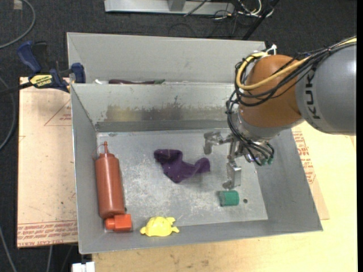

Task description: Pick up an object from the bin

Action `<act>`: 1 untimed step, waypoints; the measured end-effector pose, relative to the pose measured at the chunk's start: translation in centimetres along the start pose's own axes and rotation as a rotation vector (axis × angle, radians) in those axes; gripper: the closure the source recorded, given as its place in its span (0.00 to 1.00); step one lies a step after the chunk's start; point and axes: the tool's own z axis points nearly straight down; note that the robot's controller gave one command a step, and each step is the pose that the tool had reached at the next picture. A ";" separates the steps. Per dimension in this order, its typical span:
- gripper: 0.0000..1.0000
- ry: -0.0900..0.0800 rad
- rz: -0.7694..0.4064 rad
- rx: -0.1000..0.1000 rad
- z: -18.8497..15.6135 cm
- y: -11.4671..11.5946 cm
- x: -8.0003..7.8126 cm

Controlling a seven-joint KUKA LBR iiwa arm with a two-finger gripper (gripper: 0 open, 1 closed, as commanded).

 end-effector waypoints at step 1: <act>0.00 -0.021 -0.046 -0.002 3.3 1.9 -4.6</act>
Offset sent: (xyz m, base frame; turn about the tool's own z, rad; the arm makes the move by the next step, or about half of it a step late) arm 0.0775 0.0298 -0.0804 -0.3153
